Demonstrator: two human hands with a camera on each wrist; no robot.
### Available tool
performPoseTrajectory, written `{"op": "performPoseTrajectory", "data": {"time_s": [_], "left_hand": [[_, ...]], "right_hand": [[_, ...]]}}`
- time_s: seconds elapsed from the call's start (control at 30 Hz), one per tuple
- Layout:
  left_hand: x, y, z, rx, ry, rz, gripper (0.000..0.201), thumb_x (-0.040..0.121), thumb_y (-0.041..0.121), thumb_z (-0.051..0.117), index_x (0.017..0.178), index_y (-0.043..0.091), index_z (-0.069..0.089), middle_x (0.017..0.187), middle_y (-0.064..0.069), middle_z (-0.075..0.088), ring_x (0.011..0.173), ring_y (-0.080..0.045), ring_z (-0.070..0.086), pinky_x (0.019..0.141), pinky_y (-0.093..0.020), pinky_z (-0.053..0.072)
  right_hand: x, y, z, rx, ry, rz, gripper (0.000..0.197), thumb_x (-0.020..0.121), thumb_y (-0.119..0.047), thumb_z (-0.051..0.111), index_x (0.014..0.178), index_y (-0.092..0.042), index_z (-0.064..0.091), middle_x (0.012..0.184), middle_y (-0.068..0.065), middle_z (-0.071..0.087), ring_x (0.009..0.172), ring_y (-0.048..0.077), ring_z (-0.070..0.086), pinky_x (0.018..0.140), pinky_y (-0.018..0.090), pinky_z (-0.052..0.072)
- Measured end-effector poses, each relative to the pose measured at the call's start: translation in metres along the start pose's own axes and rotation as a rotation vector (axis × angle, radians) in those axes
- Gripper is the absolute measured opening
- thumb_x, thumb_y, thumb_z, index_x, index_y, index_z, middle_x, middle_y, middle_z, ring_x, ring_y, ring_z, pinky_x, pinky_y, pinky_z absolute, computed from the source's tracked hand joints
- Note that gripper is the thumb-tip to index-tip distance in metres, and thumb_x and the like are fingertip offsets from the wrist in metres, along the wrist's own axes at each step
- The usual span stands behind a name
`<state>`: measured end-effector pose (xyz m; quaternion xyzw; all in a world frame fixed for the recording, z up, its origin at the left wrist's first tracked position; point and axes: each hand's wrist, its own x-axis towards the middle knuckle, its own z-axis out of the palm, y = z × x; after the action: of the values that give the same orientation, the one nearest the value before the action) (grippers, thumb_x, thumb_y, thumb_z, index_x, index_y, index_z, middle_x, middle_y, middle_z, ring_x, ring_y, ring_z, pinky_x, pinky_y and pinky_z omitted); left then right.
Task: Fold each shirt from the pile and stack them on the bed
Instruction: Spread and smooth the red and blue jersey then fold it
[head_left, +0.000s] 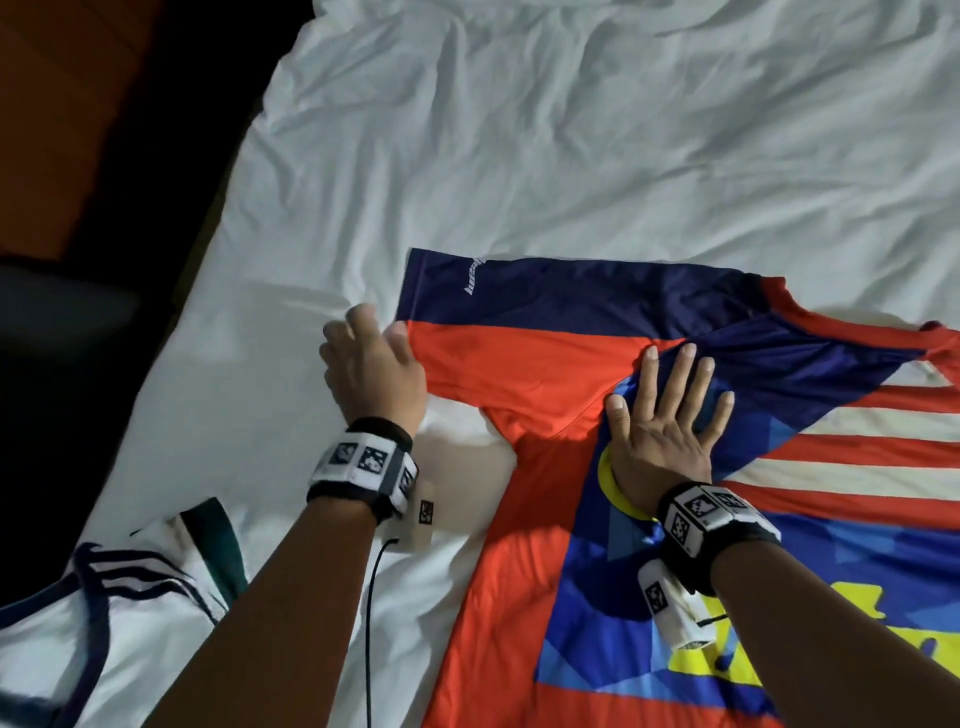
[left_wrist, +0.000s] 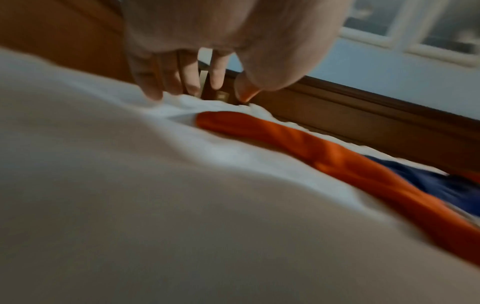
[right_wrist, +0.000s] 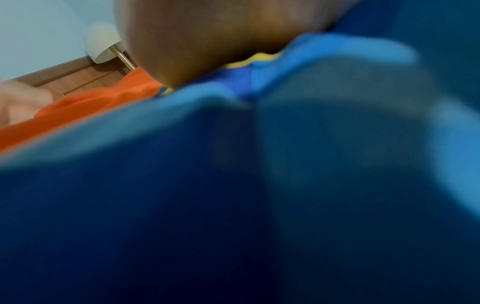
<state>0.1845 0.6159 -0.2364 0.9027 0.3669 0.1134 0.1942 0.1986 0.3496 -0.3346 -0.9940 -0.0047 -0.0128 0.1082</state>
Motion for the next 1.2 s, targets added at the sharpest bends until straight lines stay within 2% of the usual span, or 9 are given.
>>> {"op": "performPoseTrajectory", "data": {"time_s": [0.13,0.2,0.43,0.53,0.67,0.77,0.9,1.07,1.2], "left_hand": [[-0.057,0.031,0.018,0.167,-0.282,0.818,0.063,0.103,0.043,0.041,0.160,0.020,0.031,0.166,-0.021,0.022,0.152,-0.041,0.021,0.119,-0.058,0.020],[-0.065,0.023,0.035,0.343,-0.477,1.016,0.066,0.103,0.054,0.030,0.163,0.030,0.020,0.172,-0.013,0.007,0.158,-0.033,0.009,0.122,-0.063,0.008],[-0.021,-0.004,0.015,0.463,-0.427,0.385,0.070,0.104,0.055,0.014,0.165,0.022,0.002,0.170,-0.017,-0.013,0.156,-0.036,-0.017,0.122,-0.066,-0.007],[-0.065,0.019,-0.002,0.304,-0.269,0.730,0.068,0.104,0.047,0.029,0.163,0.014,0.020,0.170,-0.022,0.002,0.157,-0.042,-0.003,0.124,-0.064,0.002],[-0.135,0.009,0.012,0.382,-0.535,1.225,0.064,0.105,0.050,0.033,0.162,0.021,0.028,0.170,-0.014,0.015,0.157,-0.034,0.014,0.123,-0.062,0.015],[-0.123,-0.026,0.020,0.492,-0.546,1.059,0.065,0.104,0.049,0.029,0.163,0.019,0.025,0.170,-0.010,0.017,0.156,-0.033,0.020,0.122,-0.062,0.018],[-0.143,-0.023,-0.001,0.296,-0.418,0.777,0.064,0.103,0.036,0.029,0.161,0.009,0.028,0.168,-0.021,0.018,0.155,-0.041,0.017,0.122,-0.065,0.019],[-0.245,-0.028,0.004,0.316,-0.496,1.002,0.072,0.100,0.052,0.043,0.163,0.022,0.025,0.170,-0.017,0.015,0.156,-0.035,0.019,0.123,-0.060,0.018],[-0.238,-0.080,0.001,0.414,-0.452,0.731,0.075,0.102,0.060,0.031,0.163,0.017,0.022,0.170,-0.014,0.014,0.157,-0.033,0.016,0.126,-0.055,0.012]], "right_hand": [[0.000,0.003,-0.001,-0.005,-0.010,-0.018,0.069,0.104,-0.060,0.006,0.163,-0.025,0.007,0.170,0.009,-0.001,0.156,0.020,-0.012,0.121,0.046,-0.021],[0.000,0.005,-0.001,-0.009,-0.034,-0.027,0.069,0.103,-0.060,0.005,0.163,-0.026,0.002,0.170,0.007,-0.008,0.156,0.020,-0.015,0.121,0.047,-0.021],[0.003,-0.001,-0.004,-0.033,-0.057,-0.020,0.067,0.105,-0.058,0.015,0.163,-0.025,0.017,0.170,0.011,0.011,0.157,0.029,0.008,0.123,0.051,-0.010],[0.006,-0.005,-0.009,-0.015,-0.112,0.016,0.068,0.103,-0.059,0.019,0.162,-0.025,0.021,0.169,0.011,0.016,0.156,0.030,0.013,0.123,0.050,-0.009],[0.011,0.001,-0.033,0.020,-0.322,-0.030,0.070,0.103,-0.060,0.016,0.161,-0.031,-0.009,0.169,0.005,-0.018,0.155,0.026,-0.019,0.120,0.051,-0.020],[0.003,0.009,-0.078,0.150,-0.421,-0.055,0.068,0.106,-0.045,0.029,0.163,-0.029,-0.004,0.170,0.003,-0.017,0.155,0.023,-0.020,0.123,0.052,-0.015],[-0.065,0.032,-0.117,0.157,-0.223,-0.073,0.066,0.101,-0.030,0.040,0.163,-0.020,0.016,0.171,0.009,-0.002,0.157,0.030,-0.009,0.125,0.051,-0.001],[-0.184,0.075,-0.109,0.066,-0.419,-0.067,0.068,0.101,-0.056,0.021,0.163,-0.033,0.004,0.170,0.002,-0.013,0.156,0.025,-0.015,0.126,0.051,-0.004],[-0.229,0.168,-0.109,-0.074,-0.503,0.132,0.086,0.089,-0.080,0.010,0.162,-0.037,-0.003,0.169,-0.001,-0.019,0.156,0.021,-0.014,0.125,0.054,-0.001]]}}
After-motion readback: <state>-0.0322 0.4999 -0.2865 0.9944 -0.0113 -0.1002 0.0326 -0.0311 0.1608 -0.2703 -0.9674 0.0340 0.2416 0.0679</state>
